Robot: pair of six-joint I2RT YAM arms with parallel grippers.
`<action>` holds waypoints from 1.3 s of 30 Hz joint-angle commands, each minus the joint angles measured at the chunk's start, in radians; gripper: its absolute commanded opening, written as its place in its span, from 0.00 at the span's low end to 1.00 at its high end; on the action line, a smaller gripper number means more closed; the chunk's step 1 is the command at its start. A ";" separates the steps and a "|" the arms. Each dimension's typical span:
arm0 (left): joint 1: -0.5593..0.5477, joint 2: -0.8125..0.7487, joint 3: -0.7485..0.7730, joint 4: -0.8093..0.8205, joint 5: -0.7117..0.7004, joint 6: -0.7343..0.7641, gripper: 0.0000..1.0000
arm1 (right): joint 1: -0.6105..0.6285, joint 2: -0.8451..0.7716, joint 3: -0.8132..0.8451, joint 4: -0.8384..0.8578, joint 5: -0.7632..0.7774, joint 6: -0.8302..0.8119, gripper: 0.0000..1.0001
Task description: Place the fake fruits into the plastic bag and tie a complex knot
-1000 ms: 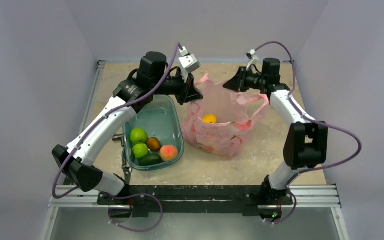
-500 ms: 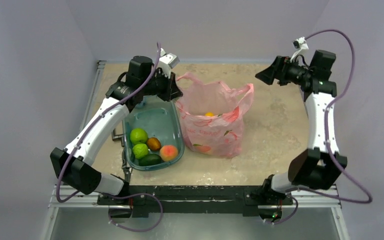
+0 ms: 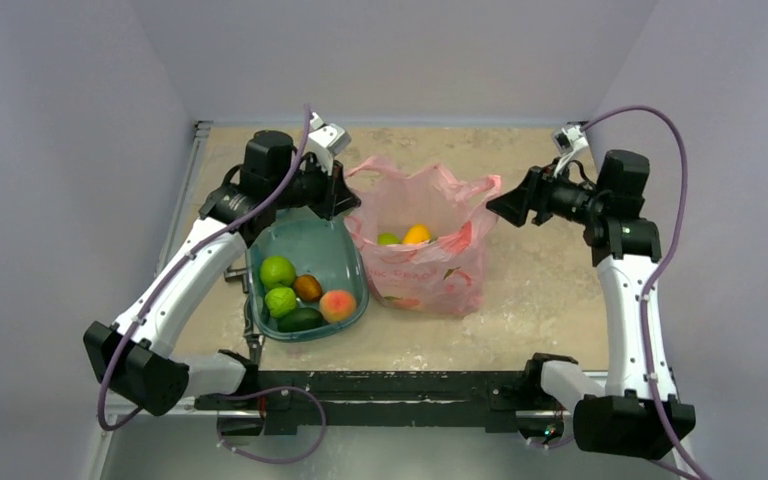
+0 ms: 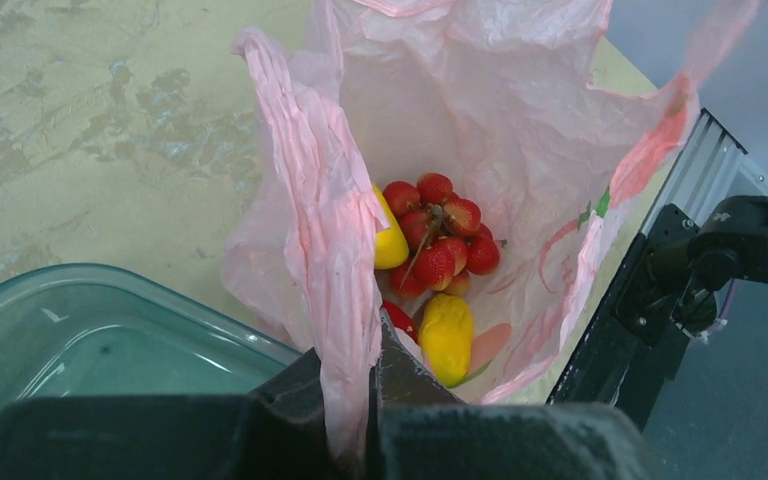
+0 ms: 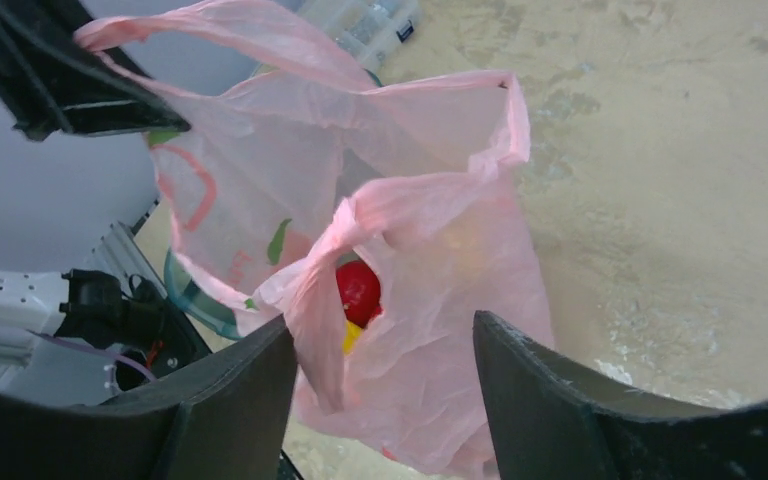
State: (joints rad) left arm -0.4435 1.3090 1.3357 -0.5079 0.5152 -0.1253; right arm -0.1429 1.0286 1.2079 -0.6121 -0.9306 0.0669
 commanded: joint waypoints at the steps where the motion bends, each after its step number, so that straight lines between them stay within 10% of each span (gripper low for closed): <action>1: -0.001 -0.106 -0.057 0.055 0.057 0.078 0.03 | 0.038 0.009 -0.026 0.134 0.022 0.057 0.53; 8: 0.000 -0.141 -0.050 -0.028 0.092 0.193 0.09 | 0.041 0.007 -0.022 0.284 -0.063 0.081 0.00; 11: 0.006 -0.153 -0.017 -0.090 0.066 0.218 0.21 | 0.041 -0.018 0.006 0.280 -0.120 0.029 0.00; 15: 0.059 -0.187 0.130 -0.195 0.169 0.344 0.87 | 0.083 -0.063 0.035 0.155 -0.142 -0.219 0.00; 17: 0.069 -0.194 0.229 -0.253 0.273 0.458 1.00 | 0.130 -0.090 0.027 0.116 -0.106 -0.351 0.00; 21: 0.042 -0.146 0.367 -0.301 0.463 0.565 1.00 | 0.222 -0.129 0.019 0.039 -0.055 -0.561 0.00; 26: -0.162 -0.040 0.391 -0.250 0.334 0.709 0.90 | 0.236 -0.188 -0.002 -0.156 -0.070 -0.842 0.00; 39: -0.427 0.297 0.511 -0.082 0.251 0.837 0.59 | 0.236 -0.335 -0.108 -0.233 -0.132 -0.942 0.00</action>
State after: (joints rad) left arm -0.8200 1.6180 1.7786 -0.6117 0.7547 0.5907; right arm 0.0914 0.6781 1.1030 -0.8158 -1.0401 -0.8173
